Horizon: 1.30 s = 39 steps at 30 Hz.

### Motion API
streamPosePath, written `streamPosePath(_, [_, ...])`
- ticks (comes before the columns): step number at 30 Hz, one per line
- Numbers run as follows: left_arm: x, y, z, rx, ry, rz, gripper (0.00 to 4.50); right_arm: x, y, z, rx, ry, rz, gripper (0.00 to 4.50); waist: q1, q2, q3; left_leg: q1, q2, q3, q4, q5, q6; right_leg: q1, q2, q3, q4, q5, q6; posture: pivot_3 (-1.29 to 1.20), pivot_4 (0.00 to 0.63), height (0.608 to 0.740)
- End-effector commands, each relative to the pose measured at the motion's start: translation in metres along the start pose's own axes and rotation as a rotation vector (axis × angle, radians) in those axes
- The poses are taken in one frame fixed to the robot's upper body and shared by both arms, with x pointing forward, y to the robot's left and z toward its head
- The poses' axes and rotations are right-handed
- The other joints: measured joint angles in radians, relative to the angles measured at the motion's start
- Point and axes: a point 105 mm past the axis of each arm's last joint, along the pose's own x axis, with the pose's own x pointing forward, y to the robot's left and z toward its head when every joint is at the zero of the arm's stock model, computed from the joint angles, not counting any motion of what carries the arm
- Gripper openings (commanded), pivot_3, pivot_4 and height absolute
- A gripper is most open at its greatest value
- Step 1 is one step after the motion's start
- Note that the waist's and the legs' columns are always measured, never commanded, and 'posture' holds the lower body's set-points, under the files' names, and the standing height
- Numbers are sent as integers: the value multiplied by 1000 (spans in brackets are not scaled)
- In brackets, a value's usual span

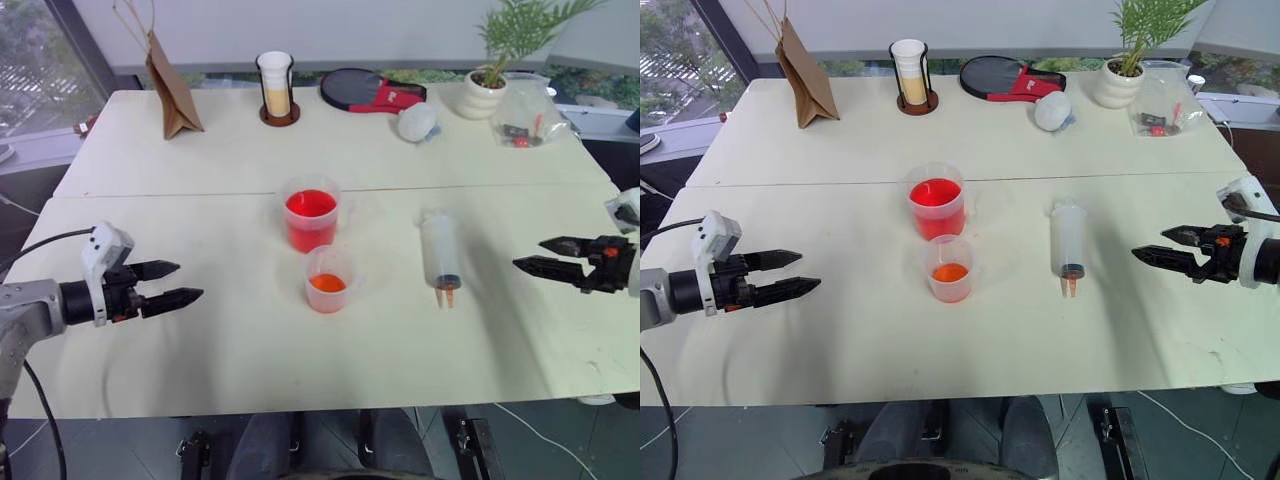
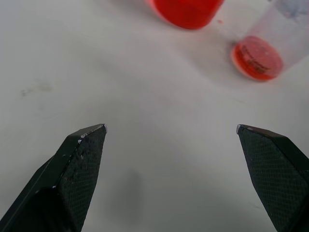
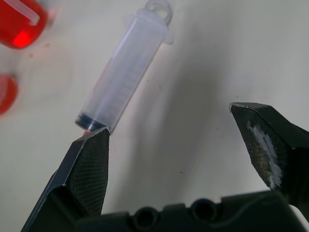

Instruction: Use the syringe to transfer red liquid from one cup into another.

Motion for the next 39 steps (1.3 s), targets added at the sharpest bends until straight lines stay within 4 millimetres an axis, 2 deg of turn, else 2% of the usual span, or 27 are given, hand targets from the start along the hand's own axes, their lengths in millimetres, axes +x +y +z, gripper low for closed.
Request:
streamPosePath(1, [-4,2,13,50,-53,27,4482,4,0,7,-83,5,-43,4372,-1,0,0,-1,0,0,0,1,-2,-1,0,0,0,0,0,0,150,740])
streamPosePath(10, [1,3,23,65,-96,34,4482,14,-5,17,-45,-24,-81,4372,-1,0,0,-2,0,1,0,4,-6,-2,1,0,0,1,1,0,150,740])
streamPosePath(15, [6,3,29,97,-104,31,4482,18,-12,30,-41,-44,-120,4372,-1,0,0,-2,0,1,0,4,-6,-2,1,0,0,1,2,0,150,740])
streamPosePath(17, [8,4,32,116,-107,30,4482,20,-14,36,-37,-45,-132,4372,-2,0,0,-2,0,1,1,4,-6,-2,2,0,1,1,2,0,150,740])
streamPosePath(19, [9,5,39,144,-106,20,4482,19,-11,54,-26,-73,-115,4372,-2,0,0,-3,0,1,1,4,-6,-3,3,0,1,2,2,0,150,740])
streamPosePath(20, [8,5,44,163,-106,10,4482,18,-8,64,-20,-86,-101,4372,-3,1,0,-3,0,1,1,4,-6,-3,3,0,1,2,2,0,150,740])
streamPosePath(23, [6,3,87,298,-112,-68,4482,14,14,98,6,-11,-5,4372,-3,1,2,-4,0,2,2,4,-6,-5,4,-1,3,2,2,0,150,740])
streamPosePath(26, [14,-11,115,392,-109,-188,4482,23,17,110,83,97,-10,4372,-4,1,2,-8,0,2,3,4,-6,-8,5,-1,4,2,2,0,150,740])
streamPosePath(29, [26,-22,123,474,-87,-277,4482,38,18,111,175,195,-13,4372,-8,0,1,-5,-1,4,2,3,-4,-5,5,-1,2,2,2,0,150,740])
streamPosePath(32, [38,-33,129,515,-118,-337,4482,55,24,103,247,292,-7,4372,-16,-1,2,-7,-2,7,2,2,-1,-6,5,-1,3,2,3,0,150,740])
streamPosePath(39, [52,-56,123,554,-155,-396,4482,77,37,97,267,401,11,4372,-28,-1,2,-19,-4,6,6,3,-1,-19,4,0,8,3,5,0,150,740])
